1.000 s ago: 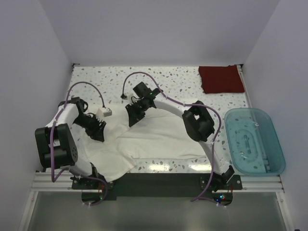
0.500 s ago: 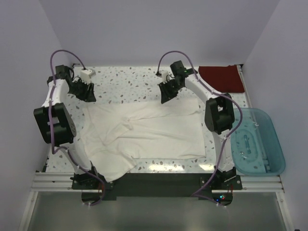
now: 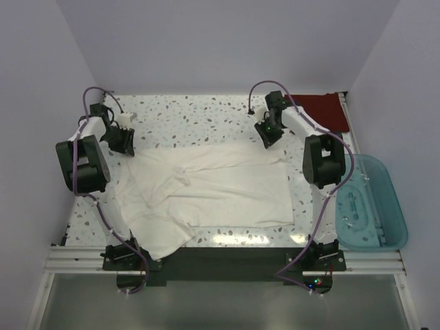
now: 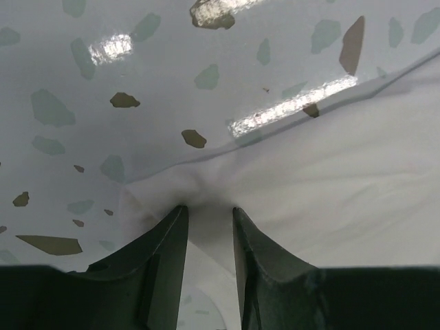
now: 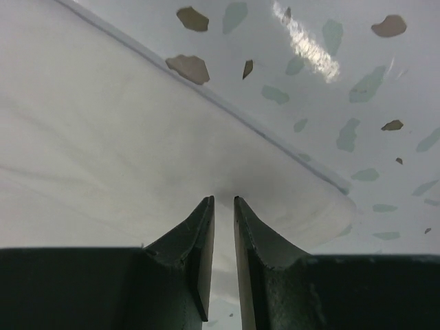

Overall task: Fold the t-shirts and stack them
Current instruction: Fold the tshirt

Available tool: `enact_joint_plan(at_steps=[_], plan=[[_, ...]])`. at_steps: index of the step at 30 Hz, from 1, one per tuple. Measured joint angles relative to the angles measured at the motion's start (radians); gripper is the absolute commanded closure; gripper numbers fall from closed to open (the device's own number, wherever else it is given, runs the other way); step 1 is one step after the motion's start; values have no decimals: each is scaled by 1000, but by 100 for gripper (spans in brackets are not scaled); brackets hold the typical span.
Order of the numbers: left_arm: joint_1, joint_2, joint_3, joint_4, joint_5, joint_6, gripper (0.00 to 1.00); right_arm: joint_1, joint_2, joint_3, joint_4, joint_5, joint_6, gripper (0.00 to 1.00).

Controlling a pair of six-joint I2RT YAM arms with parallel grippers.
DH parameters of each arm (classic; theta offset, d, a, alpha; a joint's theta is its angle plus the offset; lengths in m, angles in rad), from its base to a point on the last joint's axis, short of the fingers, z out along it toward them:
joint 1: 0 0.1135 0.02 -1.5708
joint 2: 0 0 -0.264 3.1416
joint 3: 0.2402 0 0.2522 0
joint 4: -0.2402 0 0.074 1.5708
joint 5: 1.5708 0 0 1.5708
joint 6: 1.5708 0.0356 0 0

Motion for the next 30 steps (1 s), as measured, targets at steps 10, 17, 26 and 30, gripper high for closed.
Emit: enact_joint_plan(at_steps=[10, 17, 26, 30], plan=[[-3, 105, 132, -10, -93, -30, 68, 0, 42, -9, -1, 121, -45, 76], [-13, 283, 423, -9, -74, -57, 62, 3, 145, 153, 89, 218, -44, 67], [-25, 269, 459, 28, -2, -45, 48, -13, 179, 307, 148, 204, -33, 59], [-31, 100, 305, 19, 37, 11, 48, -14, 77, 231, 116, 156, -36, 63]])
